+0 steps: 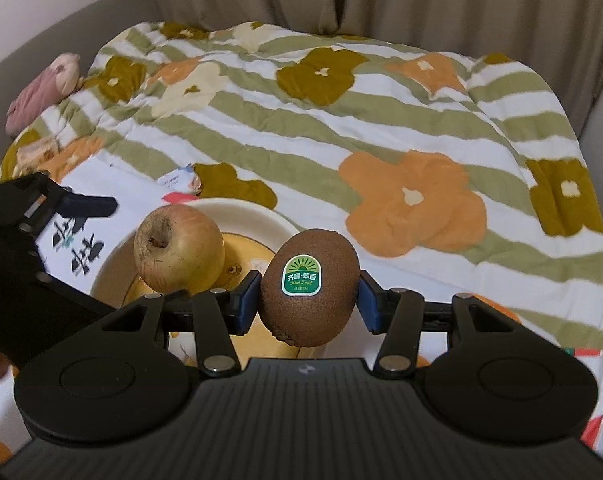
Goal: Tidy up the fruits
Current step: 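Carry the apple and kiwi into the duck bowl and open both tools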
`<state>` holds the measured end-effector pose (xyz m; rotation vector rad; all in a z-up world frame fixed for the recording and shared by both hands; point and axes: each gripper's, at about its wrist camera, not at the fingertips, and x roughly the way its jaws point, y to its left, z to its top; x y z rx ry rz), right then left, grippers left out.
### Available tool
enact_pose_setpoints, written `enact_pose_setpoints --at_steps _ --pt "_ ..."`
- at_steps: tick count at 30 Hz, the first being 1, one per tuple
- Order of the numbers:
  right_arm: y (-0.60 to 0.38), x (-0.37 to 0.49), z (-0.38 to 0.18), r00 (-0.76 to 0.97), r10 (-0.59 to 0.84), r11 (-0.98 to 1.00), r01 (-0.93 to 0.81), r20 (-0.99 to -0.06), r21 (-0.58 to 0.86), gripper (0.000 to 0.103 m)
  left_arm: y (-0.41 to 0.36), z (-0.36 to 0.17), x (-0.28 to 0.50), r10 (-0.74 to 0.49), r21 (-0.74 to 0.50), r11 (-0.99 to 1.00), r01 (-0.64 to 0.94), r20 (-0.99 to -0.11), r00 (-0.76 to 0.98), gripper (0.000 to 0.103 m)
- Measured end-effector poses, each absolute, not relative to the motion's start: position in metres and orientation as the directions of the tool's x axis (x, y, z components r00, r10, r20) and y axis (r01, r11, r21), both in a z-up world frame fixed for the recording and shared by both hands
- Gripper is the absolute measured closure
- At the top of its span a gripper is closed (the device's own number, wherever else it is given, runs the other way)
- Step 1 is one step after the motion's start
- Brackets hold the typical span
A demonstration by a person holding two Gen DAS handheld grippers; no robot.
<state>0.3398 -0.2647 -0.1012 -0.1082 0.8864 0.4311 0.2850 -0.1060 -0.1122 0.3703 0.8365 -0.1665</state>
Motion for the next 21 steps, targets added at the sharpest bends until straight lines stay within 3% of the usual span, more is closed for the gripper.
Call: enact_pose_setpoints --at_steps 11,21 --pt "-0.23 0.334 -0.127 0.545 0.363 0.785 -0.616 -0.756 -0.067 0.038 -0.088 -0.104 0.257 0.036 0.214 0.956 0.201 -0.765 0.643 0.004" --pt "-0.217 0.337 -0.146 0.518 0.359 0.75 -0.655 -0.776 -0.09 0.037 -0.079 -0.103 0.245 0.062 0.208 0.966 0.156 -0.767 0.639 0.004"
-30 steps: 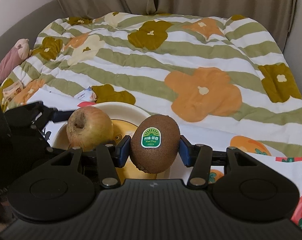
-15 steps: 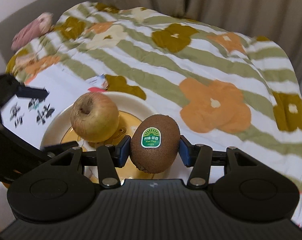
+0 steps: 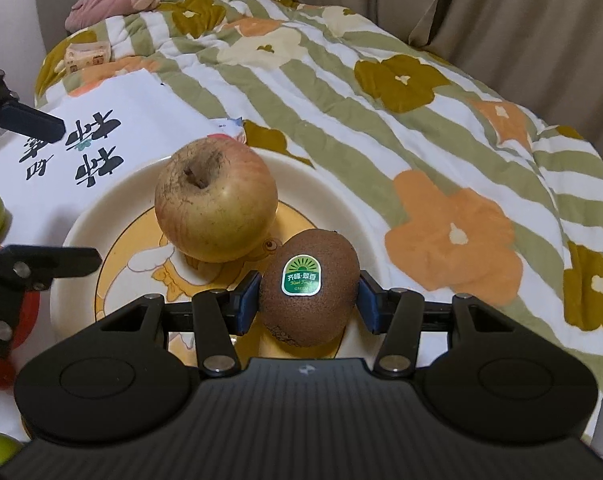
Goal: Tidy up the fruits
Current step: 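Carry the apple and kiwi into the duck bowl and open both tools, then withdraw both tools from the bowl toward the remaining fruits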
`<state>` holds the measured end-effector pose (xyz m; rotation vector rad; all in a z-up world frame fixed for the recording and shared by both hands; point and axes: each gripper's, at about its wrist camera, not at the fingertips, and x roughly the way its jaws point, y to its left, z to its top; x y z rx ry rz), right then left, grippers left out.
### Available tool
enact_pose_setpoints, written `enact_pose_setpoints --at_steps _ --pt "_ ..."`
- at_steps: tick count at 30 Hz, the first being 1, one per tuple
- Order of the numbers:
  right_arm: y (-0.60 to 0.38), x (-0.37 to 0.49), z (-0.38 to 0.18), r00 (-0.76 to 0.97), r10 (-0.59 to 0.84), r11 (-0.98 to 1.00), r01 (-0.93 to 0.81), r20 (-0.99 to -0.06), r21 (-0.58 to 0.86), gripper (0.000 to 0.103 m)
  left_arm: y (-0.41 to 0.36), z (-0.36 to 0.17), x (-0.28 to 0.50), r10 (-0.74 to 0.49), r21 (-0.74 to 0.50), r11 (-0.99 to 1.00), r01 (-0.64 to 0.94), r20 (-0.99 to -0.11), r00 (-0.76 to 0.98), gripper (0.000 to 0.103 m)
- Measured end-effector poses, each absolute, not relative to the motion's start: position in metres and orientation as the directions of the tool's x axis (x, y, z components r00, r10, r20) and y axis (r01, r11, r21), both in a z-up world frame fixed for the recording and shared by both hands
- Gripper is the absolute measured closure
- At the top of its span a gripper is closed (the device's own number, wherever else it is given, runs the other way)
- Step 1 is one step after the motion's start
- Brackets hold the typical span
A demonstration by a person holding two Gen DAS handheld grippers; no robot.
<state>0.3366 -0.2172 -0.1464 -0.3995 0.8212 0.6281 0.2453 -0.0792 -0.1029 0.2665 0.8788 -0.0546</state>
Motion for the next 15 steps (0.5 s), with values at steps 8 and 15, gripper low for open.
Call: enact_pose_setpoints --at_steps 8,15 --pt "-0.22 0.319 -0.134 0.597 0.358 0.781 -0.613 -0.718 -0.12 0.0 -0.076 -0.094 0.232 0.075 0.198 0.973 0.118 -0.755 0.651 0.004" --pt "-0.235 0.296 -0.104 0.62 0.342 0.845 -0.532 -0.706 -0.059 0.0 -0.067 -0.074 0.214 0.062 0.162 0.983 0.084 -0.733 0.677 0.004"
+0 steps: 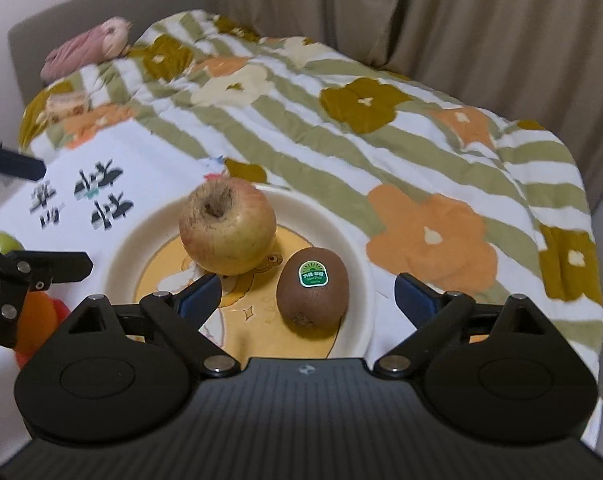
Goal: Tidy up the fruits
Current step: 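Withdraw both tools from the bowl toward the remaining fruits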
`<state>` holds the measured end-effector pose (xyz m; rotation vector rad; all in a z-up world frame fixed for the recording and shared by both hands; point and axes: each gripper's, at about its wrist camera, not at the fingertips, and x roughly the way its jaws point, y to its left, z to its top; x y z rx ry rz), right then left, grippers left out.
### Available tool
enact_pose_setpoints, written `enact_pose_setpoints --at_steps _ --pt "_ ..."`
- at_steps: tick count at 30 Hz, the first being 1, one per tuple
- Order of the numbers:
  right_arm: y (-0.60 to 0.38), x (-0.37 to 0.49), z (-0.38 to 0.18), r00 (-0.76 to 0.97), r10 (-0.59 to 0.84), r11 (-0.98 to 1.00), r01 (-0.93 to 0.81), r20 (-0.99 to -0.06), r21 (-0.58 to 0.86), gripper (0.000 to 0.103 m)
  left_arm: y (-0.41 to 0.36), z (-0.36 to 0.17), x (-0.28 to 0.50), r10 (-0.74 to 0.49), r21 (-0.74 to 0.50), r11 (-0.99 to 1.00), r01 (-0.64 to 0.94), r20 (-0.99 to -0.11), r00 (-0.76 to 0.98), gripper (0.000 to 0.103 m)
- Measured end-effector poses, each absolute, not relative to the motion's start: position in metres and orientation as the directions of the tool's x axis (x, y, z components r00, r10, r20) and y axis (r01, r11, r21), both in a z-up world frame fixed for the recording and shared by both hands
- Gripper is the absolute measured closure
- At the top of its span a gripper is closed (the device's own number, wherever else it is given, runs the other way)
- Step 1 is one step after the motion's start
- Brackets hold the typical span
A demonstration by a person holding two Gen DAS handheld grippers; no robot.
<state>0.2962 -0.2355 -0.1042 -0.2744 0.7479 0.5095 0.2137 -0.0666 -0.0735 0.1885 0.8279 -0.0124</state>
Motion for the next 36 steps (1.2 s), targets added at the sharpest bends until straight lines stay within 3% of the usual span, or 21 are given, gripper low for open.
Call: enact_pose_setpoints --at_steps 10,17,36 --pt "-0.243 0.235 -0.046 0.701 0.22 0.922 -0.377 -0.678 -0.091 0.0 -0.064 -0.035 0.173 0.032 0.125 0.99 0.068 -0.665 0.746 0.004" --pt "-0.258 0.182 -0.018 0.718 0.168 0.967 -0.254 -0.675 -0.029 0.0 -0.058 -0.014 0.135 -0.001 0.107 0.99 0.089 -0.632 0.775 0.004" --pt "-0.272 0.056 -0.018 0.732 0.052 0.999 -0.038 -0.68 0.035 0.0 -0.066 -0.024 0.053 -0.163 0.06 0.964 0.259 -0.639 0.752 0.004"
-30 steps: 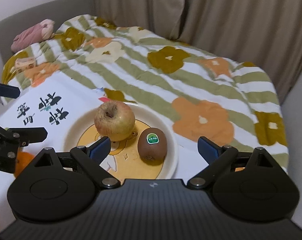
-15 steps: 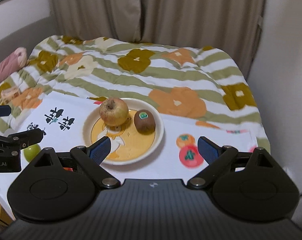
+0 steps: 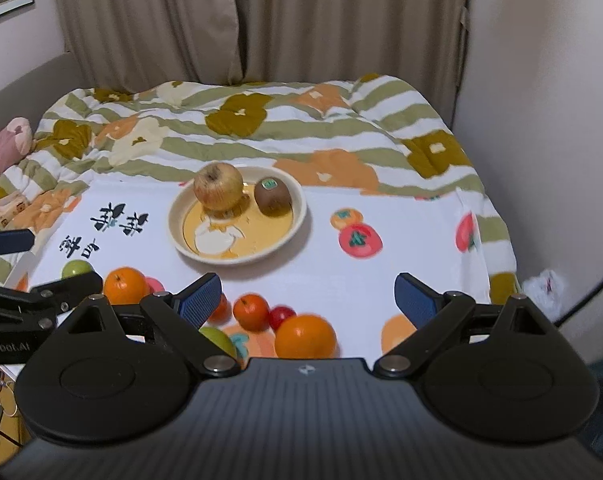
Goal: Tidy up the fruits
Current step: 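Withdraw both tools from the bowl toward the remaining fruits, then grasp the green apple with the left tool while the right tool grasps the large orange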
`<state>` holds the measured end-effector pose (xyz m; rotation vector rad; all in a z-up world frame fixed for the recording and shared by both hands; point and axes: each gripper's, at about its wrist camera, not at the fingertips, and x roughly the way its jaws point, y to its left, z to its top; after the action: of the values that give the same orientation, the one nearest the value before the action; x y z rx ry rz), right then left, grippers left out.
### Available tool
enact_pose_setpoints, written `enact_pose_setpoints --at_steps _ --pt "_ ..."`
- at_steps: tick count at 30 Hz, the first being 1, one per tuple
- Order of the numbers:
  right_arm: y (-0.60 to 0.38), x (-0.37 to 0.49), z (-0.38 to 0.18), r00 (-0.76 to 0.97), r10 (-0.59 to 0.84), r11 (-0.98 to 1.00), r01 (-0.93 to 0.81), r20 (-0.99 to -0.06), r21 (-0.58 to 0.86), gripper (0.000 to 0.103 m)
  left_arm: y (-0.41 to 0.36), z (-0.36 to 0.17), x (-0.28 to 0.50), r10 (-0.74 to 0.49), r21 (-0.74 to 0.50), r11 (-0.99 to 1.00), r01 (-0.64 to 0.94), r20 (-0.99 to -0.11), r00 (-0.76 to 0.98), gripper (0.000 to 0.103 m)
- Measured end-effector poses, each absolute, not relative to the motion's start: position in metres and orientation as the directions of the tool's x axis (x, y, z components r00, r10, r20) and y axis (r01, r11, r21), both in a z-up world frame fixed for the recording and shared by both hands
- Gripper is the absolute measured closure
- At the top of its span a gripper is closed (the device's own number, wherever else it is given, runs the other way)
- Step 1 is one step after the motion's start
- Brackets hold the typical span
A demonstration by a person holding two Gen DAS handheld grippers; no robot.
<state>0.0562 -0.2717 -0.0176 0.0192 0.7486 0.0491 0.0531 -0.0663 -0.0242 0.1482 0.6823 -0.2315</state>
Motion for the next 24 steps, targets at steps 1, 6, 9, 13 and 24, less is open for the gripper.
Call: enact_pose_setpoints --at_steps 1,6,9,13,24 --pt "-0.272 0.053 -0.021 0.73 0.048 0.999 -0.03 -0.682 0.038 0.0 -0.068 -0.028 0.052 -0.171 0.061 0.96 0.273 -0.645 0.745 0.004" --pt "-0.278 0.044 -0.048 0.709 0.036 0.998 0.009 -0.704 0.061 0.0 -0.079 -0.058 0.049 -0.215 0.068 0.933 0.354 -0.683 0.699 0.004" --pt "-0.283 0.044 -0.068 0.691 0.041 0.997 0.022 -0.721 0.078 0.0 -0.089 -0.081 0.051 -0.23 0.085 0.912 0.4 -0.701 0.675 0.005" --pt "-0.287 0.048 -0.092 0.675 0.039 0.996 0.033 -0.737 0.082 0.0 -0.102 -0.109 0.058 -0.237 0.114 0.885 0.452 -0.724 0.648 0.009" --pt "-0.288 0.058 -0.128 0.637 0.052 0.994 0.037 -0.769 0.098 0.0 -0.139 -0.154 0.068 -0.195 0.254 0.804 0.537 -0.742 0.642 0.021"
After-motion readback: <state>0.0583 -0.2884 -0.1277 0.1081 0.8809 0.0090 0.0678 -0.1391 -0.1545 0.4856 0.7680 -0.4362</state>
